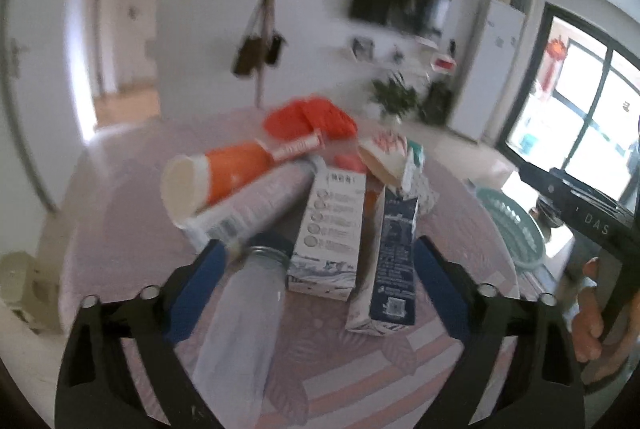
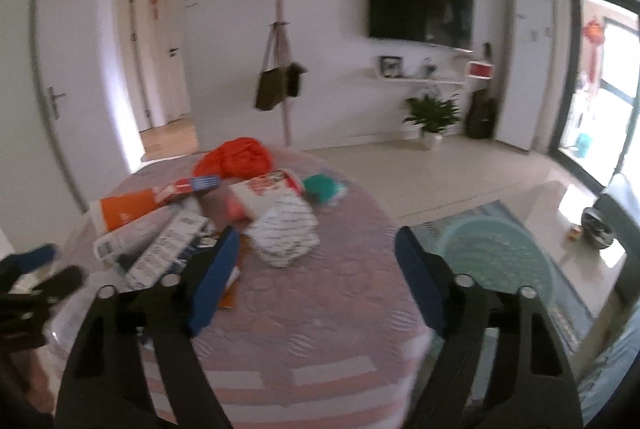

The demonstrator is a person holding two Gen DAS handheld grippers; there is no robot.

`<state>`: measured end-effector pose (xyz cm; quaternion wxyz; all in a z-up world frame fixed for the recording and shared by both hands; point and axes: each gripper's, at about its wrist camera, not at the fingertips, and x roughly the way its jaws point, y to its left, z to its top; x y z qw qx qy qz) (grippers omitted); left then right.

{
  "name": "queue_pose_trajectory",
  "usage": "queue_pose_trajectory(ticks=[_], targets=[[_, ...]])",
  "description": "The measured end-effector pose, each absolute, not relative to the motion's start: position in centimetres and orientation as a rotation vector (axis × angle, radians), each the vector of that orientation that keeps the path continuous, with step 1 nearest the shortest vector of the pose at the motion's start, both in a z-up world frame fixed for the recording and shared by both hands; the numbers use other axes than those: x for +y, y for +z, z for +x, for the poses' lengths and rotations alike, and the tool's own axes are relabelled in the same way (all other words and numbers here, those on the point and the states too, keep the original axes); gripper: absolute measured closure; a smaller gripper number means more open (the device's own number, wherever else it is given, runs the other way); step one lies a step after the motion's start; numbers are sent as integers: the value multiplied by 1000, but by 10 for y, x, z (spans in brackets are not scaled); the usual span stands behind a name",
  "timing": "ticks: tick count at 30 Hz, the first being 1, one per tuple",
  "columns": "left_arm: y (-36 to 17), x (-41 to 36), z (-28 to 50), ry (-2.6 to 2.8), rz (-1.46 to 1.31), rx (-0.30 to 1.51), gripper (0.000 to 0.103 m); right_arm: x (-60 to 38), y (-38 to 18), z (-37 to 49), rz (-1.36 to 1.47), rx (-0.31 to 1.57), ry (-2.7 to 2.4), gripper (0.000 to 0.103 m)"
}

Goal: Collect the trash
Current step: 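Grasp the white milk carton with the left tool while the right grasps the polka-dot bag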

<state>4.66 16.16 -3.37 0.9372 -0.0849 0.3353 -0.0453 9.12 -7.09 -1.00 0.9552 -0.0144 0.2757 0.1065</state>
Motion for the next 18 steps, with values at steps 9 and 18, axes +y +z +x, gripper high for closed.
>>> queue_pose_trajectory(ticks=[9,18], targets=[[-71,164,105,-157,-169,824,32,-64,-38,173,-14,672,322,44],[-73,155,136,-108,-147,933,20,-51,-69,215,58,827,372,32]])
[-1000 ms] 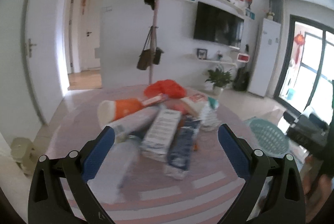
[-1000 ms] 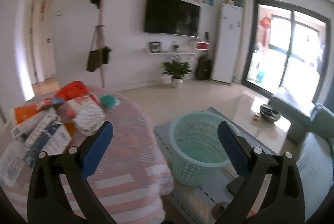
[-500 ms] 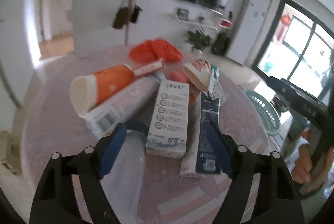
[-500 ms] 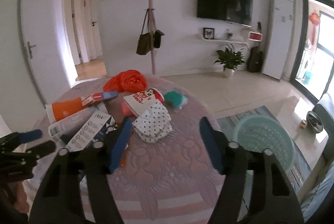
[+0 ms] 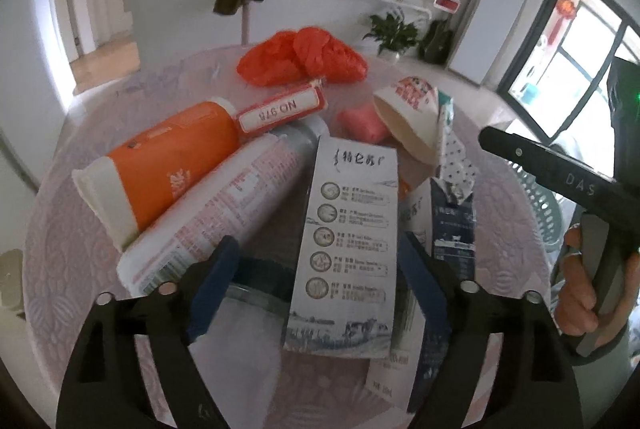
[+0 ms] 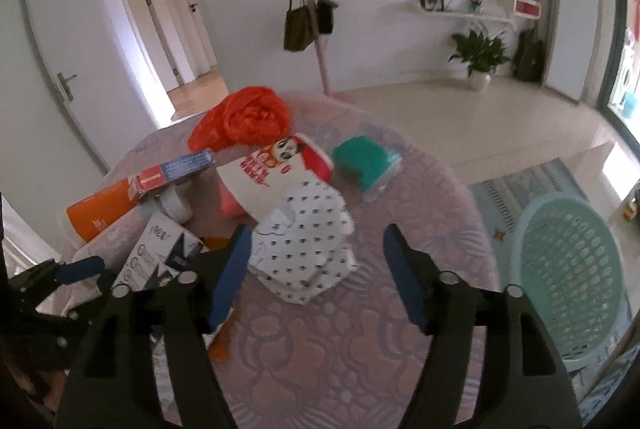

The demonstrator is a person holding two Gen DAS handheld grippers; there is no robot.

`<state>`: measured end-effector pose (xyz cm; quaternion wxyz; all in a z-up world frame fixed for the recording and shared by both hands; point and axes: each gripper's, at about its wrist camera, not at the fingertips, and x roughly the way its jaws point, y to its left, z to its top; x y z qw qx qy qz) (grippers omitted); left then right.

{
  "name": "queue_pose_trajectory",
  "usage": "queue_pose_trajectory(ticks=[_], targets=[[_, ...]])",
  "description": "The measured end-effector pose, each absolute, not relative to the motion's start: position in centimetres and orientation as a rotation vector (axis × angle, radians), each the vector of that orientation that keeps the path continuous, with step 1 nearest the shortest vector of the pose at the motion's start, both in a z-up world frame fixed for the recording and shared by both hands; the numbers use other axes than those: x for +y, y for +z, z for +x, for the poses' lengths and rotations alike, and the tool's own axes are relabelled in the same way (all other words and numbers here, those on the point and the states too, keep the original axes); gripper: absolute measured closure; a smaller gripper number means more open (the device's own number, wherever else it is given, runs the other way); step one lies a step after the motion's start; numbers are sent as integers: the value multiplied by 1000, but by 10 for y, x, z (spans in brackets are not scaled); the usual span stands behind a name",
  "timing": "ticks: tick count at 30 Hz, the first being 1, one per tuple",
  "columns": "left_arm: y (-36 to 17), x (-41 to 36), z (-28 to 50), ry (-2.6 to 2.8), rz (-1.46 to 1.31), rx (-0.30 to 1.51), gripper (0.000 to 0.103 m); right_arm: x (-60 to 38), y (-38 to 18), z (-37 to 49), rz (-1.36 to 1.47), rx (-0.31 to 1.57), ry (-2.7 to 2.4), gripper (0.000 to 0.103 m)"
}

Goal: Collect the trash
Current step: 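Grasp the white milk carton with the left tool while the right grasps the polka-dot bag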

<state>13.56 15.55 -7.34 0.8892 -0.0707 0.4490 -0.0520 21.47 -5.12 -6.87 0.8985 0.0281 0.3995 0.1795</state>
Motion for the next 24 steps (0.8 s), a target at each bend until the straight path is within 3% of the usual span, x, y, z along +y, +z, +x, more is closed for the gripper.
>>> queue_pose_trajectory(ticks=[13,17,21,24], targets=[[-83,126,145,-64,-31,942,10,-33,-113,247,109,996,347,30],[-85,129,148,-67,-57,940,10,-38,-112,242,79,987,343,53],[-94,141,158,-94,-136,970,20,-52,-110,237,102,977,362,68],[-97,144,159,-110,-195,970,21,-58,-104,231,97,960,374,78]])
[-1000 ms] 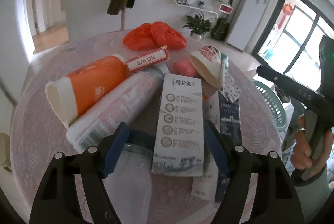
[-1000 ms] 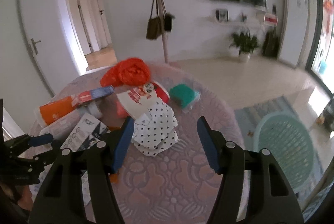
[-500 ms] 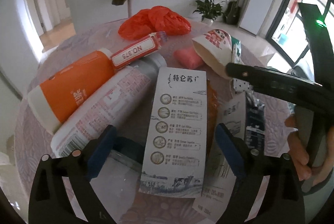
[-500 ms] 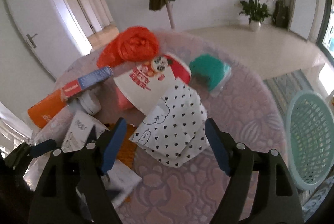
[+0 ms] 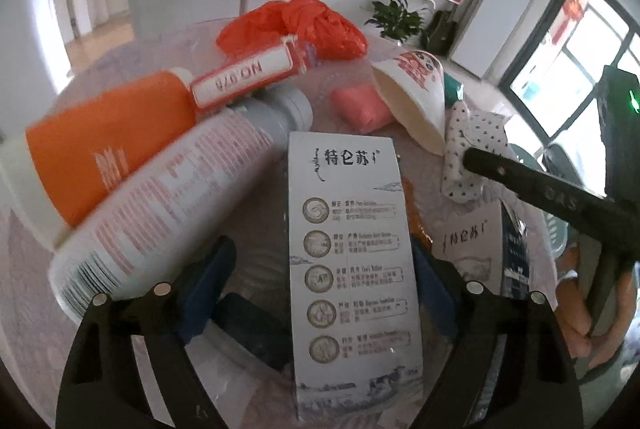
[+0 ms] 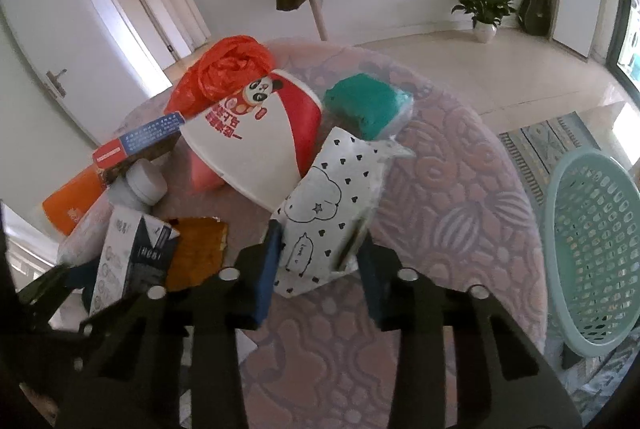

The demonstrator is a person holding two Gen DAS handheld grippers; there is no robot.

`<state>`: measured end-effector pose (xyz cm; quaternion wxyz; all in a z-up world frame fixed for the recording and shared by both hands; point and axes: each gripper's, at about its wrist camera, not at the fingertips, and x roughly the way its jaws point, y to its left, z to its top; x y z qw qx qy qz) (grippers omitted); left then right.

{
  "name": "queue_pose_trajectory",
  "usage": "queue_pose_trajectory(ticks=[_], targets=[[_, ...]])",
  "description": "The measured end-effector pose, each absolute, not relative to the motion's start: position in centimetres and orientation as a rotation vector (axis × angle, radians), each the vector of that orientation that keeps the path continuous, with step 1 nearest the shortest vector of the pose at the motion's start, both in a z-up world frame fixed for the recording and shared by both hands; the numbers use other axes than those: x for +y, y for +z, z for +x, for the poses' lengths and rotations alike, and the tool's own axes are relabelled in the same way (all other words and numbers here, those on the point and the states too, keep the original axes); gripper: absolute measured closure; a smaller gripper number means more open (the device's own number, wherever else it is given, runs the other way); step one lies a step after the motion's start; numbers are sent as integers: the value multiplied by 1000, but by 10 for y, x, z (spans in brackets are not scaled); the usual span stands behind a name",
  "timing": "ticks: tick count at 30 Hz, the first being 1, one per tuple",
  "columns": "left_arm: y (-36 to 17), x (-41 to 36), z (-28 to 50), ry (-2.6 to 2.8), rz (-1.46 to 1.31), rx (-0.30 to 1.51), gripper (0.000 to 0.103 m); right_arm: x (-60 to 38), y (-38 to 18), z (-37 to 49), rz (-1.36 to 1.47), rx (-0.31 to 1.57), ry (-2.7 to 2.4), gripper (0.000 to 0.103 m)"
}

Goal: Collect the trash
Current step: 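Grasp the white milk carton with the left tool while the right grasps the polka-dot bag, then carry both items to the blue basket and open both tools to drop them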

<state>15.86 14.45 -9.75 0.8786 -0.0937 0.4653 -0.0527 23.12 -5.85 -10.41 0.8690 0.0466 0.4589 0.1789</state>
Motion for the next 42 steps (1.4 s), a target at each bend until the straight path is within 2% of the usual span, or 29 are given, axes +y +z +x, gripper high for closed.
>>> queue_pose_trajectory(ticks=[2,3,4,8,17,27,34,42], targets=[[-95,141,156,-121,-200,957,33,-62,-100,226,97,948,385,80],[-90,138,153,-149,-220,941,47,-63,-97,223,97,939,388,83],[-86,134,150,-156,-228,930,48,-66,-94,220,93,923,389,84],[-68,121,139,-116,-176,857,49,-77,-78,210,90,856,384,88],[-7,104,113,-156,-207,678,49,-131,-37,192,163,741,352,88],[29,19,128,-304,-190,578,49,-211,-13,170,177,636,221,88],[18,-59,166,-398,-168,610,49,-272,-27,172,191,636,99,88],[-17,-128,210,-481,-146,683,49,-334,-71,190,268,735,-6,88]])
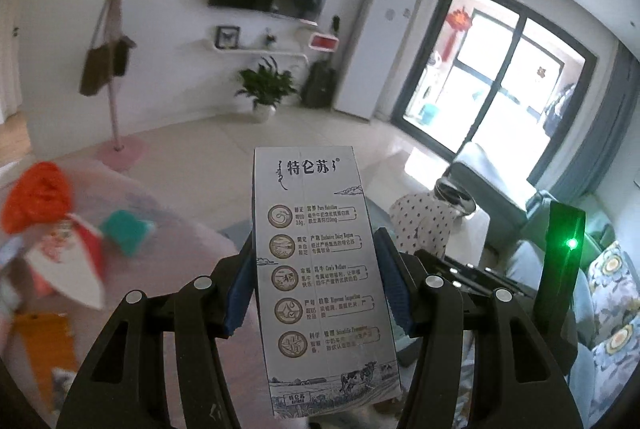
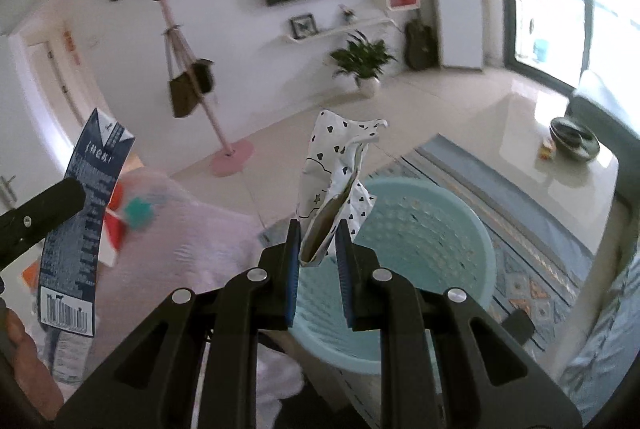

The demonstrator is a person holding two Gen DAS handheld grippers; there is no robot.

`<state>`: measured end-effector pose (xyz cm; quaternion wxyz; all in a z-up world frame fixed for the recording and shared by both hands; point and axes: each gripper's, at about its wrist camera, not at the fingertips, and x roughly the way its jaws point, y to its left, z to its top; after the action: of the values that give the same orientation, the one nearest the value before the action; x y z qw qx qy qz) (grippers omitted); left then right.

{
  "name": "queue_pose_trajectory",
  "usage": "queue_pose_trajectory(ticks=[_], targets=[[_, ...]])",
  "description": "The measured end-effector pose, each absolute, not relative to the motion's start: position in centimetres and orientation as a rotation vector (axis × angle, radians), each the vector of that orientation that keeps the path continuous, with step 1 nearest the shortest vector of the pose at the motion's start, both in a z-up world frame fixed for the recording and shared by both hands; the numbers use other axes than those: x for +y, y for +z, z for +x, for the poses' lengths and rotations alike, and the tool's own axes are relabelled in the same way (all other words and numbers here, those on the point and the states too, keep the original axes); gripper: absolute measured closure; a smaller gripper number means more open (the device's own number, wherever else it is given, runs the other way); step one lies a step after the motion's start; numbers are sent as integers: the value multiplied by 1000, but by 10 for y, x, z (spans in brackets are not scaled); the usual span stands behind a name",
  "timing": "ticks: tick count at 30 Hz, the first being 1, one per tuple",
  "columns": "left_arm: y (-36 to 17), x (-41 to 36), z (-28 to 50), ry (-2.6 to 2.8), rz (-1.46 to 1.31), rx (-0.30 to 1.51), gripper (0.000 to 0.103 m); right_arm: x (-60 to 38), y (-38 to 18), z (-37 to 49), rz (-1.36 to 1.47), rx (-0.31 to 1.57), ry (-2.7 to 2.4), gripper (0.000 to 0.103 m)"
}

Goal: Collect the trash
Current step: 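Carry both items to the blue basket and open both tools to drop them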

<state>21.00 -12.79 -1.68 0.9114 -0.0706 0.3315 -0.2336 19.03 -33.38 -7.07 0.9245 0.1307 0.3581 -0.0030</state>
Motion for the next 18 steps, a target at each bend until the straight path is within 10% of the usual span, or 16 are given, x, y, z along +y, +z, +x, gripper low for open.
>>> queue_pose_trajectory(ticks=[18], targets=[[-109,-193,280,-528,-192,917,44,-381,-153,216,342,944,-104,75]])
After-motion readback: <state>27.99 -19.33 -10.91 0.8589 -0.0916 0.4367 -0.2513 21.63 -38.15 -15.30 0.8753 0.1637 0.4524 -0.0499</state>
